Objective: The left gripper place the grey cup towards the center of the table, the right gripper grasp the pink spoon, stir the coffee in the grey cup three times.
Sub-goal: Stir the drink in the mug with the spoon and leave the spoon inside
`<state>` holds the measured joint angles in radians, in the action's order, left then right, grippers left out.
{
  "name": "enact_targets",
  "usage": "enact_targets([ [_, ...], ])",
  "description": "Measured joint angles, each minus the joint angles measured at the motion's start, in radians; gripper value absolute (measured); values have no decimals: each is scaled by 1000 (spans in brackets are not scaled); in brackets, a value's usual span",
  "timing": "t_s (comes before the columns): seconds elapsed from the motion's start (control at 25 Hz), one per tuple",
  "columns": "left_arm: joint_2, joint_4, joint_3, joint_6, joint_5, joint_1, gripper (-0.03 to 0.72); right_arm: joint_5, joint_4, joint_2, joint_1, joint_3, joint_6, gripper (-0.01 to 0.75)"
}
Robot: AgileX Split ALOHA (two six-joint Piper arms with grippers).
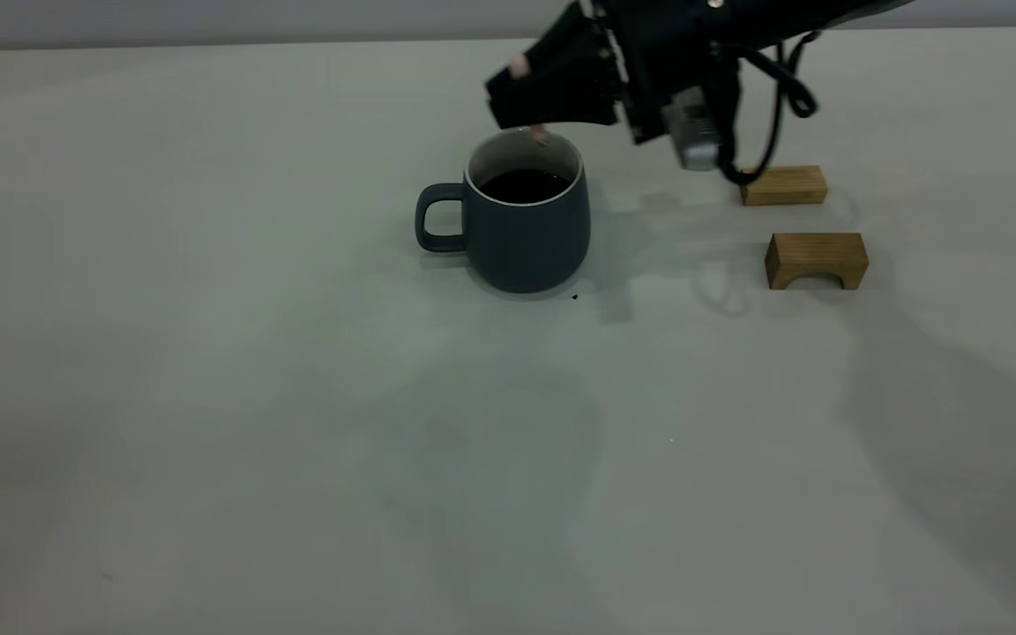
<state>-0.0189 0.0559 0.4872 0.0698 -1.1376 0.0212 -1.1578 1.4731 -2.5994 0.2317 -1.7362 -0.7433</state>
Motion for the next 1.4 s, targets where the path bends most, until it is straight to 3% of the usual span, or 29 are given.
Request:
enact_targets([
  [0.24, 0, 0, 0, 0, 0, 0, 568, -2, 162, 0, 37, 0, 14, 122],
  [0.44, 0, 0, 0, 0, 0, 0, 568, 3, 204, 0, 31, 0, 134, 122],
  [0.68, 0, 0, 0, 0, 0, 0, 568, 9, 143, 0, -5, 0, 203, 122],
  [1.28, 0, 0, 0, -1, 0, 0, 568, 4, 26, 0, -18, 0, 109, 122],
  [1.4, 0, 0, 0, -1, 0, 0, 568, 4, 13, 0, -18, 0, 109, 155],
])
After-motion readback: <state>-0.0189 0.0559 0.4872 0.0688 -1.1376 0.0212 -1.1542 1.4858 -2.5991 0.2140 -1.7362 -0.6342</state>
